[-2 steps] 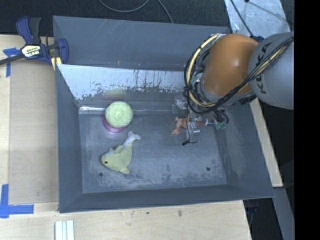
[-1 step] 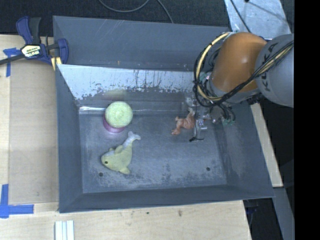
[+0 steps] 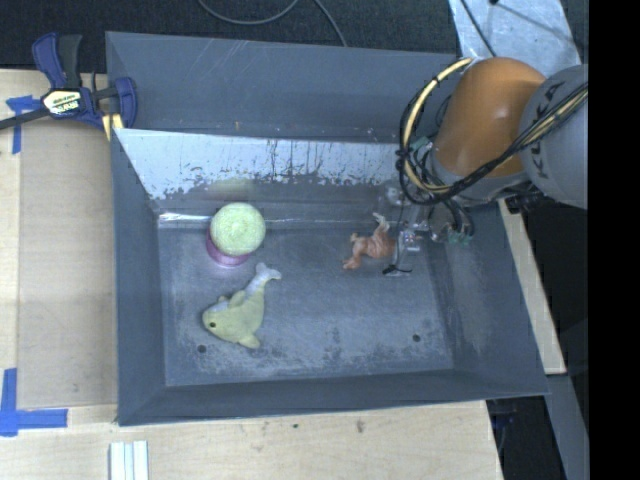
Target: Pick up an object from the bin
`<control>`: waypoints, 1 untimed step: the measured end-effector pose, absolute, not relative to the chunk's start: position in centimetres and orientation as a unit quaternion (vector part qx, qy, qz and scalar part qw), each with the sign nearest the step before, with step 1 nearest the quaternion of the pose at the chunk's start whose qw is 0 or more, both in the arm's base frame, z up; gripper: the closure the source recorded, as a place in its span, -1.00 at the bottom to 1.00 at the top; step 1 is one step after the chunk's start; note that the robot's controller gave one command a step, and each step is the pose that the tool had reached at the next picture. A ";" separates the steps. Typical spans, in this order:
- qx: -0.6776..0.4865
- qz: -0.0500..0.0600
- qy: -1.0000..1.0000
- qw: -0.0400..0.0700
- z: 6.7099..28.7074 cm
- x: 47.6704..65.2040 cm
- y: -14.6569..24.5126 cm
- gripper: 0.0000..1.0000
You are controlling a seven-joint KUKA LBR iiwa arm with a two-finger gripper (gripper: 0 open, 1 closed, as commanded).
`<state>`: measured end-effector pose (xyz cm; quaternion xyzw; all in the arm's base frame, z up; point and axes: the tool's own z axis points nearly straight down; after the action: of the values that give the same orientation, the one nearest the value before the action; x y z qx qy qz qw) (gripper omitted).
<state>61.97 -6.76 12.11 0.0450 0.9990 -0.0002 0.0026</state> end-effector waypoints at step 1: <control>-0.052 0.000 0.999 0.003 7.1 62.9 -9.1 -1.00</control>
Offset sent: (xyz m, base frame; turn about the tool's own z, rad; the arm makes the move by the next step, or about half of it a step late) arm 0.0060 -0.0319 -0.0511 0.0031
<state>62.89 -9.10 7.07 -0.0517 0.9987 0.0000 0.0029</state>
